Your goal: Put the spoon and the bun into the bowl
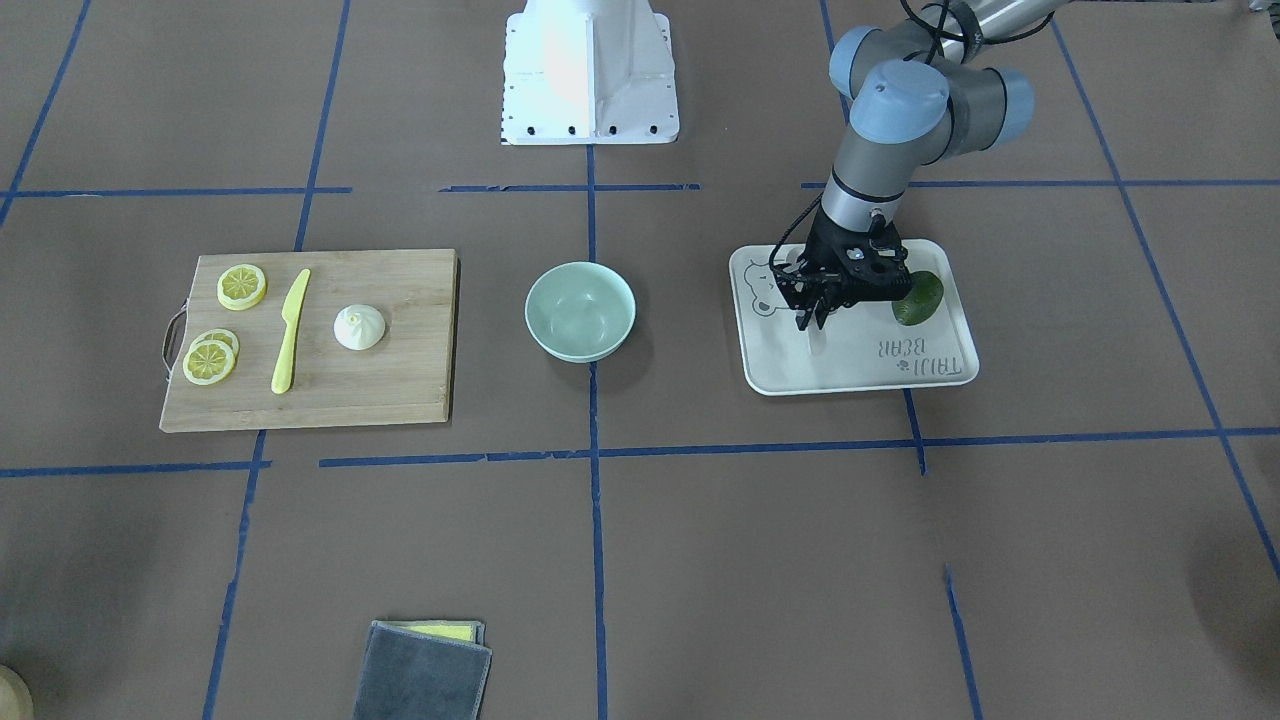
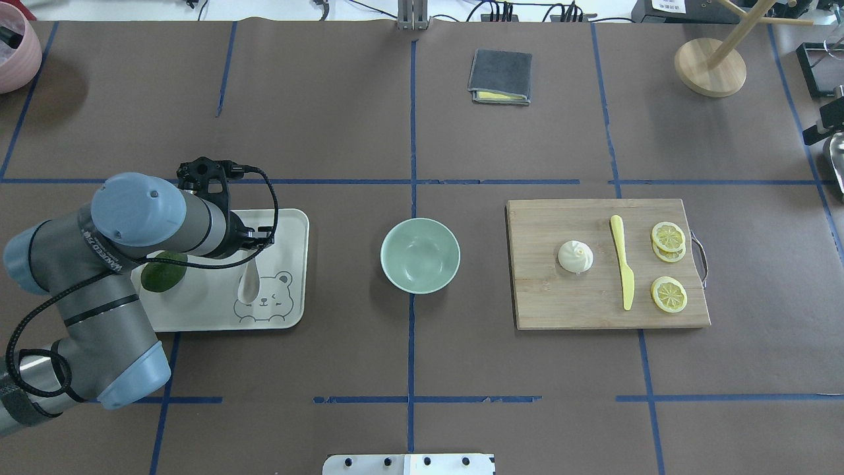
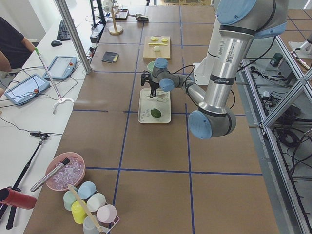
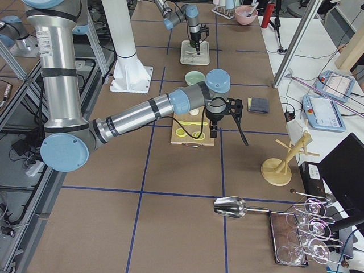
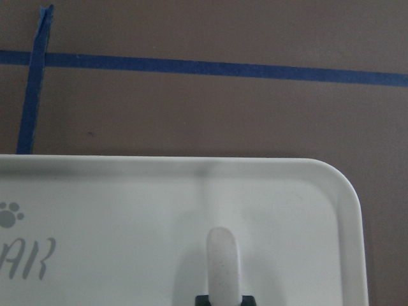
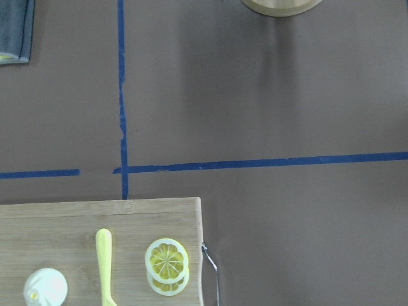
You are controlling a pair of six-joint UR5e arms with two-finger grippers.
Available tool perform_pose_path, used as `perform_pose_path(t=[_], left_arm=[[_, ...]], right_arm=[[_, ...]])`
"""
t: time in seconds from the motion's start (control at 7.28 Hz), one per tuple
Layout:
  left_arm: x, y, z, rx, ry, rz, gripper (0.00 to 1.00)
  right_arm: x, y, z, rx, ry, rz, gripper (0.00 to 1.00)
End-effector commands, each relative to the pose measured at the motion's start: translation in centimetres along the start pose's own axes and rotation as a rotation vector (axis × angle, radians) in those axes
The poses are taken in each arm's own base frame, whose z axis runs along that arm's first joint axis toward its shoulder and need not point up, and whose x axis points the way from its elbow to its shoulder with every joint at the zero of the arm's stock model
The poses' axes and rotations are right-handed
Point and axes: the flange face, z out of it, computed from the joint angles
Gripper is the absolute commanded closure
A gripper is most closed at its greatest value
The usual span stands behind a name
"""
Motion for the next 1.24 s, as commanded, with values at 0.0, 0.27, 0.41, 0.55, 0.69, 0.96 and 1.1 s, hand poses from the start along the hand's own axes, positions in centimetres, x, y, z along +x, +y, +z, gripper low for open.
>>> perform_pose_path(t=[0.0, 0.27, 0.41, 0.55, 0.69, 0.96, 1.1], left_arm=[[0.2, -2.0, -2.0, 0.034, 0.022, -0.032, 1.0], [1.6, -3.2, -3.6, 0.078, 0.132, -0.143, 1.0], [2.8, -3.5, -4.4, 0.087, 0.184, -0.198, 1.0], [4.4, -3.9, -5.2, 0.09, 0.216, -0.248, 1.0], [5.1, -4.1, -5.7, 0.088, 0.232, -0.272, 1.0], [5.2, -4.7, -6.2, 0.099, 0.238, -0.276, 1.0], [5.2, -5.3, -6.6, 0.105, 0.244, -0.278, 1.0]], right_arm=[[-5.7, 1.1, 3.2, -0.002, -0.04, 0.024, 0.0], [-11.7, 2.7, 7.4, 0.042, -0.042, 0.043, 0.0], [-14.7, 3.5, 9.6, 0.055, -0.02, 0.028, 0.0], [-16.5, 4.8, 11.8, 0.059, 0.008, 0.012, 0.0], [-20.1, 6.3, 14.4, 0.084, 0.03, -0.008, 0.0], [-23.5, 8.4, 19.0, 0.089, 0.066, -0.004, 0.0], [-24.0, 9.5, 20.6, 0.094, 0.086, 0.016, 0.0]])
